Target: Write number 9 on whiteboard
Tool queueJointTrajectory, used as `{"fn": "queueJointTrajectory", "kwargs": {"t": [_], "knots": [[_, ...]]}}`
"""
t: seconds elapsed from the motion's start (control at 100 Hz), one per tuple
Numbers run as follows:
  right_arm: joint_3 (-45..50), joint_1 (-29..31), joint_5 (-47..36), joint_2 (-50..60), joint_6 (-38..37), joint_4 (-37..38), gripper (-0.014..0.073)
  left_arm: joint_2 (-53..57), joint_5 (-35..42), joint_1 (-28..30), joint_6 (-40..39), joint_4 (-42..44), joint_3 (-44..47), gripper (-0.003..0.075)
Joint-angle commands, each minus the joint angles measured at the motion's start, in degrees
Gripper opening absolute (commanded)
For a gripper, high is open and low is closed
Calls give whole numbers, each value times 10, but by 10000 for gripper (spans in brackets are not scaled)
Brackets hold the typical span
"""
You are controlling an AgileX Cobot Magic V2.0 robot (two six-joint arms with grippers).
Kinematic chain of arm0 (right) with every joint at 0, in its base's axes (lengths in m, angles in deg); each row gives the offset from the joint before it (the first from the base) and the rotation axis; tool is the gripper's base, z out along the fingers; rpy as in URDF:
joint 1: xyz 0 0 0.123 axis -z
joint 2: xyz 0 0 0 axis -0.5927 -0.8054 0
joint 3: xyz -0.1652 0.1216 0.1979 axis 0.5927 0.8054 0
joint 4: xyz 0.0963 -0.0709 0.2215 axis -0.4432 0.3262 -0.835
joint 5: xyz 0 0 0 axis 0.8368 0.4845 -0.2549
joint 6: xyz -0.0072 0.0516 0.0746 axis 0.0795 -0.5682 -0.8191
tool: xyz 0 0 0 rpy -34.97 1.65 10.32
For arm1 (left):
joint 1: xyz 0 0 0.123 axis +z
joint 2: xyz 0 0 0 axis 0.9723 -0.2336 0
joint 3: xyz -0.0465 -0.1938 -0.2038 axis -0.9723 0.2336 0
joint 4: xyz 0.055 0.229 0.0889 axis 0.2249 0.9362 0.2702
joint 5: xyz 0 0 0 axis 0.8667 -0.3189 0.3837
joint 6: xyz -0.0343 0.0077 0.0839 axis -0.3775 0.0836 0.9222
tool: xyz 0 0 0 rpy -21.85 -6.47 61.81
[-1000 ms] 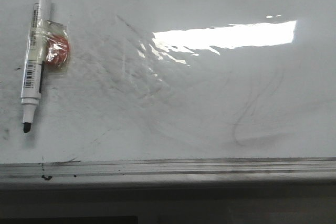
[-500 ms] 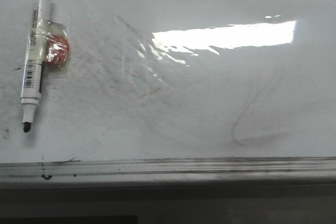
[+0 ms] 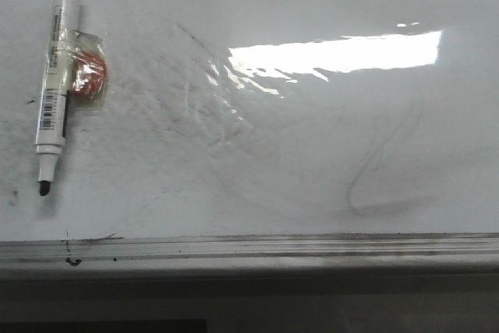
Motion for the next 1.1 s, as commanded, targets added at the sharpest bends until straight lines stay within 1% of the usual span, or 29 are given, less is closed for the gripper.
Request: {"fn": "queueJointTrajectory", "kwargs": {"t": [0.0, 0.09, 0.14, 0.21, 0.3, 0.35, 0.43, 0.5, 0.7, 0.8, 0.91, 1.01, 1.06, 1.09], "knots": [[-20, -2, -39, -9, 0, 0, -63, -19, 53, -74, -11, 3, -16, 399], [-20, -2, -39, -9, 0, 0, -63, -33, 51, -154, -11, -24, -16, 399], [-20, -2, -39, -9, 0, 0, -63, -45, 37, -206, -11, -39, -16, 399], [-20, -2, -41, -9, 0, 0, -63, -63, 13, -261, -11, -50, -16, 399], [-20, -2, -41, -9, 0, 0, -63, -93, 15, -317, -11, -88, -16, 398], [-20, -2, -42, -9, 0, 0, -63, -115, 20, -348, -11, -89, -16, 398], [-20, -2, -42, -9, 0, 0, -63, -152, 26, -381, -11, -81, -16, 398], [-20, -2, -42, -9, 0, 0, -63, -179, 33, -390, -11, -81, -16, 398], [-20, -2, -42, -9, 0, 0, -63, -255, 83, -390, -11, -81, -16, 398], [-20, -2, -42, -9, 0, 0, -63, -283, 94, -390, -8, -81, -16, 393], [-20, -11, -43, -9, 0, 0, -63, -312, 118, -390, -6, -81, -16, 350], [-20, -38, -42, -9, 0, 0, -63, -331, 124, -385, -6, -91, -16, 296], [-20, -55, -37, -9, 0, 0, -63, -337, 124, -377, -6, -106, -16, 258], [-20, -65, -33, -9, 0, 0, -63, -341, 123, -370, -6, -121, -16, 219]]}}
